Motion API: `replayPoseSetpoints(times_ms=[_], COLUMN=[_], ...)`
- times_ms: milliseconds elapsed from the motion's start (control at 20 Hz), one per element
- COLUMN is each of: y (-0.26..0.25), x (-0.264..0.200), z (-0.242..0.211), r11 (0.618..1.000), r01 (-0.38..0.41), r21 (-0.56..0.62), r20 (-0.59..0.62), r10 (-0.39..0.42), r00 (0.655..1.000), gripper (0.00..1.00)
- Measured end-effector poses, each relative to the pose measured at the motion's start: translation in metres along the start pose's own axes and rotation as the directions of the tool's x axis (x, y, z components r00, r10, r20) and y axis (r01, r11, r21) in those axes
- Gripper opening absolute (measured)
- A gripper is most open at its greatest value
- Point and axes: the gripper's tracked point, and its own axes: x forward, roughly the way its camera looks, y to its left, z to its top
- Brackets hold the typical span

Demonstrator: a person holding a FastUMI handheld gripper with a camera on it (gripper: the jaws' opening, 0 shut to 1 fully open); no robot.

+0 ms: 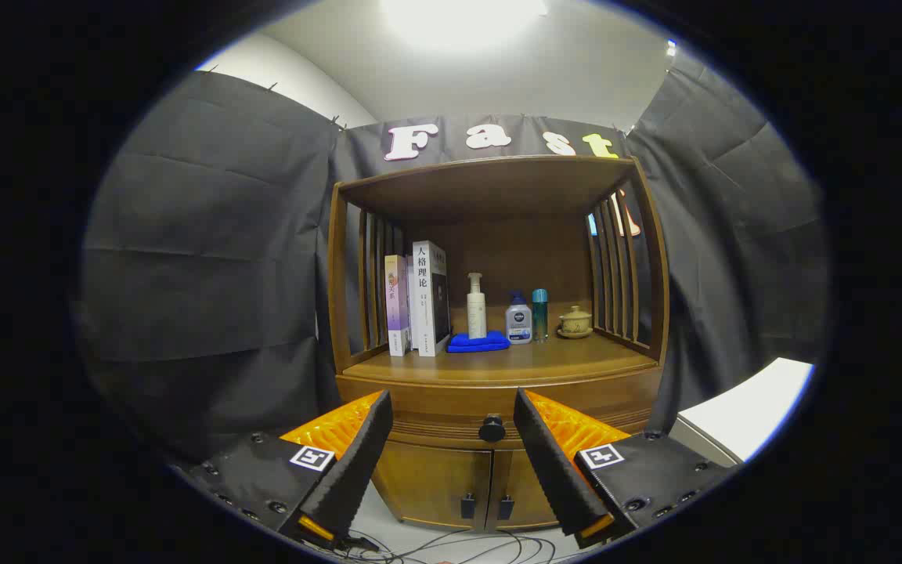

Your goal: Pull open the drawer, take out the items inside it, and place them on the countertop above the cabinet.

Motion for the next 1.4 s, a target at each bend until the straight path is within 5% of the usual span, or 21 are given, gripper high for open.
replayPoseSetpoints(times_ms=[1100,1400], y=[0.001,-0.01], x=[0.005,0.047], z=[-0.007,-0.01], r11=[1.0,1.0], r01=[0.002,0.025], r21=[0.003,0.017], r20=[-0.015,-0.085], r10=[-0.001,-0.024], r00=[1.0,0.996], gripper=[0.98,0.98])
